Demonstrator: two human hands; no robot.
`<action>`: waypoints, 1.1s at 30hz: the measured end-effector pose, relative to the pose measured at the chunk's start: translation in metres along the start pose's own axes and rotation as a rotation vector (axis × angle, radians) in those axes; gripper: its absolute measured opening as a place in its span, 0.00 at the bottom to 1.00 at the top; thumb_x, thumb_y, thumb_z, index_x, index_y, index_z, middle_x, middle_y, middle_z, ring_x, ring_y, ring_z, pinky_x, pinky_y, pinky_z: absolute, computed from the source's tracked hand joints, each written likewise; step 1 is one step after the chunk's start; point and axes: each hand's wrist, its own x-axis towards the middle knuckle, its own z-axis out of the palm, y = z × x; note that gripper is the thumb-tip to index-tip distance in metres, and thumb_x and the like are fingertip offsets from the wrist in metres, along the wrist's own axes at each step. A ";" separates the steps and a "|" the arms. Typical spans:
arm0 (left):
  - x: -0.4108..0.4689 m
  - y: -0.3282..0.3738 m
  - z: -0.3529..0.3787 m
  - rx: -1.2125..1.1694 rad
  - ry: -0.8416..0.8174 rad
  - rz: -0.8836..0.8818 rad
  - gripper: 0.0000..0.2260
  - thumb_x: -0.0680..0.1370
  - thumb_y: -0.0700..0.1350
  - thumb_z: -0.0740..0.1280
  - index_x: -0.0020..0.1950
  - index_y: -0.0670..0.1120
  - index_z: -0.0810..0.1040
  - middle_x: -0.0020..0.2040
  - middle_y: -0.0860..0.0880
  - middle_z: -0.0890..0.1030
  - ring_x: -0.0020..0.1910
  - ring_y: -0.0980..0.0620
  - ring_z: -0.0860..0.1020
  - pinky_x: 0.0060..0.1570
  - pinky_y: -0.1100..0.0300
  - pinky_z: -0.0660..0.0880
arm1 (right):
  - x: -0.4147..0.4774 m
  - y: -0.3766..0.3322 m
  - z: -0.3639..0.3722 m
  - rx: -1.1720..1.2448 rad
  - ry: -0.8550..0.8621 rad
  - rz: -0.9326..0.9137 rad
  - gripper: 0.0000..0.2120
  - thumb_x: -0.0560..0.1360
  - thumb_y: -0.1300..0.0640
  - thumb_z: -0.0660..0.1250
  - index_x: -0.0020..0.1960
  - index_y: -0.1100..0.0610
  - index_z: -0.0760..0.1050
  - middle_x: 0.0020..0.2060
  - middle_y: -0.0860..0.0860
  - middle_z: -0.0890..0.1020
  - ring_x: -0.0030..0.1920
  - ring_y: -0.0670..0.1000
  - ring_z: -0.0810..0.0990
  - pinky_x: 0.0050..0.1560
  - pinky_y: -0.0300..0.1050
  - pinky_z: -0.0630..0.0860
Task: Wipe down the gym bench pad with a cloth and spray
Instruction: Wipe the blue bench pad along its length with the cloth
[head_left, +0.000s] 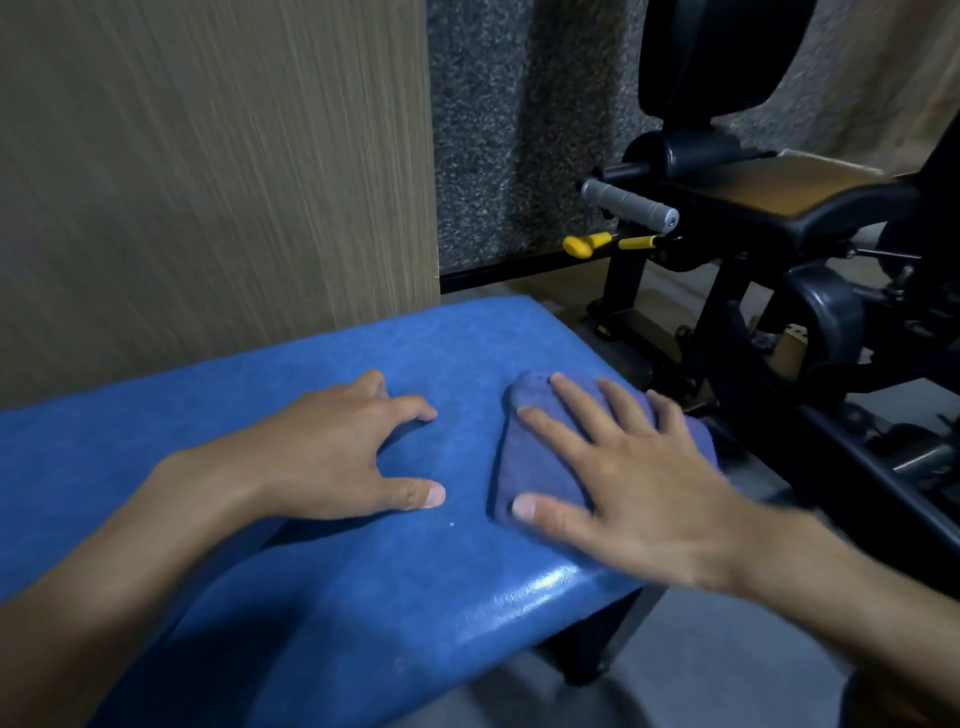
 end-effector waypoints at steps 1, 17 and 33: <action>0.000 0.000 -0.001 0.004 0.000 0.002 0.35 0.70 0.72 0.65 0.74 0.64 0.61 0.53 0.57 0.65 0.52 0.55 0.70 0.56 0.59 0.68 | -0.008 -0.007 0.001 -0.014 0.040 -0.058 0.41 0.69 0.22 0.36 0.78 0.38 0.44 0.80 0.50 0.47 0.78 0.62 0.48 0.73 0.68 0.47; -0.008 -0.003 0.019 -0.077 0.024 -0.080 0.58 0.51 0.87 0.43 0.78 0.64 0.56 0.64 0.57 0.65 0.64 0.57 0.70 0.61 0.65 0.62 | 0.084 0.029 -0.001 0.191 0.022 0.202 0.39 0.72 0.25 0.44 0.78 0.41 0.50 0.79 0.48 0.51 0.77 0.62 0.51 0.71 0.65 0.54; -0.018 -0.019 0.023 0.060 0.144 -0.041 0.39 0.63 0.80 0.46 0.71 0.67 0.60 0.66 0.61 0.67 0.68 0.55 0.66 0.65 0.47 0.65 | 0.095 0.034 -0.006 0.188 0.037 0.178 0.37 0.71 0.24 0.46 0.77 0.38 0.52 0.79 0.44 0.52 0.78 0.54 0.52 0.73 0.64 0.51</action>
